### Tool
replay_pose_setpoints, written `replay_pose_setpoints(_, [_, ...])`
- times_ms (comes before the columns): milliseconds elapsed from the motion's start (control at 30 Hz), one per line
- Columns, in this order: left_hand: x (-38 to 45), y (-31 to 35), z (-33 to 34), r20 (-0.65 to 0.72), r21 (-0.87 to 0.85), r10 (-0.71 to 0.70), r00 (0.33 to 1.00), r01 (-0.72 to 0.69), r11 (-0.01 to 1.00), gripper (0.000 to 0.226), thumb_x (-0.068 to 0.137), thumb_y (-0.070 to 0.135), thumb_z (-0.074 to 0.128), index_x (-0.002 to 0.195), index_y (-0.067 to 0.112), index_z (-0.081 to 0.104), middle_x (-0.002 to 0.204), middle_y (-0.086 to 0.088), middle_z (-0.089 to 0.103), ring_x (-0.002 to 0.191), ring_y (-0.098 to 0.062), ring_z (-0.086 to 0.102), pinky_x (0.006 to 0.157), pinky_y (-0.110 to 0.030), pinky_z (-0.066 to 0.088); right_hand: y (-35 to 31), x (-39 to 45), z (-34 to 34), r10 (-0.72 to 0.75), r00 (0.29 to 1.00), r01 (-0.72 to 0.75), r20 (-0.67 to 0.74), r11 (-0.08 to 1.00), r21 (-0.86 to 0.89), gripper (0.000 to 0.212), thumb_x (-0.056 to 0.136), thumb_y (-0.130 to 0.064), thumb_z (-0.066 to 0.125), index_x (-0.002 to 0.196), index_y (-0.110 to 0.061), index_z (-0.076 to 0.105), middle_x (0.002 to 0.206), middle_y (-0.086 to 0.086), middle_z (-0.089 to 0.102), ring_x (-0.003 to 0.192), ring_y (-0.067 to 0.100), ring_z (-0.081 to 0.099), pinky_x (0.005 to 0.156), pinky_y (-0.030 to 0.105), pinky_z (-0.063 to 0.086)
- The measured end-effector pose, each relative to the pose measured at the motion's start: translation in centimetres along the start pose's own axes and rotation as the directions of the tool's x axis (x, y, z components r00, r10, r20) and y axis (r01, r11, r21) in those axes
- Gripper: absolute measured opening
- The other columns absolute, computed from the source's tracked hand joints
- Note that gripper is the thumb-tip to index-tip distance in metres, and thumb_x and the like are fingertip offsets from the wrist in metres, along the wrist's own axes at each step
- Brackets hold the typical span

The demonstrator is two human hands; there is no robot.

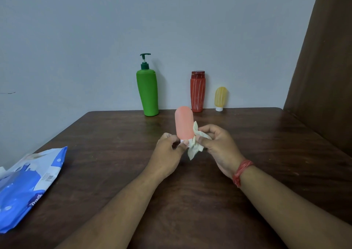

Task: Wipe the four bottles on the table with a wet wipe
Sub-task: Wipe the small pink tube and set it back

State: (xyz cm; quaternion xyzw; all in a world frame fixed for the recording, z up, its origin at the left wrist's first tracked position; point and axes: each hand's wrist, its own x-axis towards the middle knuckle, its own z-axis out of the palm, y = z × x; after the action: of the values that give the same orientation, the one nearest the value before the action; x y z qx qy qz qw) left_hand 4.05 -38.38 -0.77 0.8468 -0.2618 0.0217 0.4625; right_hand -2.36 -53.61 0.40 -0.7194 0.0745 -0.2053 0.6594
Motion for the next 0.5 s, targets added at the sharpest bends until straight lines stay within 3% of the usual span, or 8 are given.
replay_pose_setpoints(100, [0.0, 0.0, -0.3, 0.014, -0.037, -0.025, 1.0, 0.025, 0.999, 0.023, 0.1, 0.036, 0.059, 0.114, 0.021, 0.068, 0.107, 0.004, 0.054, 0.091, -0.007, 0.055, 0.069, -0.014, 0.04, 0.3, 0.2, 0.1, -0.003, 1.0, 0.003, 0.026, 1.0, -0.015, 0.012, 0.092, -0.008, 0.066, 0.096, -0.019, 0.071, 0.097, 0.004, 0.075, 0.096, 0.023, 0.071, 0.087, 0.042, 0.058])
replay_pose_setpoints(200, [0.2, -0.4, -0.4, -0.019, -0.138, -0.031, 0.999, 0.028, 0.99, 0.033, 0.093, 0.034, 0.07, 0.124, 0.023, 0.064, 0.112, 0.007, 0.064, 0.1, -0.01, 0.062, 0.086, -0.03, 0.054, 0.7, 0.1, 0.7, -0.005, 0.997, 0.007, 0.074, 1.0, -0.024, 0.012, 0.094, -0.009, 0.065, 0.1, -0.018, 0.07, 0.099, 0.003, 0.075, 0.098, 0.022, 0.07, 0.087, 0.039, 0.057])
replay_pose_setpoints(267, [0.3, -0.4, -0.4, -0.056, -0.154, -0.062, 0.996, 0.053, 0.987, 0.037, 0.089, 0.033, 0.076, 0.121, 0.024, 0.06, 0.11, 0.011, 0.067, 0.098, -0.007, 0.063, 0.085, -0.031, 0.055, 0.7, 0.0, 0.9, -0.017, 0.997, 0.021, 0.079, 0.999, -0.041, 0.015, 0.094, -0.009, 0.063, 0.104, -0.018, 0.069, 0.101, 0.001, 0.074, 0.098, 0.017, 0.07, 0.087, 0.037, 0.058])
replay_pose_setpoints(400, [0.6, -0.7, -0.5, -0.111, -0.054, -0.104, 0.988, 0.098, 0.994, 0.038, 0.082, 0.029, 0.082, 0.108, 0.021, 0.056, 0.103, 0.007, 0.064, 0.092, -0.012, 0.062, 0.077, -0.033, 0.055, 0.8, 0.4, 0.3, -0.019, 1.0, 0.018, -0.013, 0.997, -0.079, 0.017, 0.094, -0.008, 0.062, 0.101, -0.022, 0.069, 0.102, -0.003, 0.073, 0.098, 0.015, 0.069, 0.087, 0.035, 0.057])
replay_pose_setpoints(500, [1.2, -1.3, -0.4, -0.147, 0.119, -0.106, 0.983, 0.124, 0.985, 0.04, 0.077, 0.033, 0.085, 0.103, 0.02, 0.058, 0.105, 0.004, 0.06, 0.1, -0.02, 0.057, 0.085, -0.045, 0.054, 0.9, 0.9, -0.5, 0.012, 0.997, -0.013, -0.082, 1.0, -0.015, 0.02, 0.094, -0.005, 0.06, 0.1, -0.021, 0.069, 0.1, -0.001, 0.074, 0.097, 0.016, 0.071, 0.088, 0.04, 0.057])
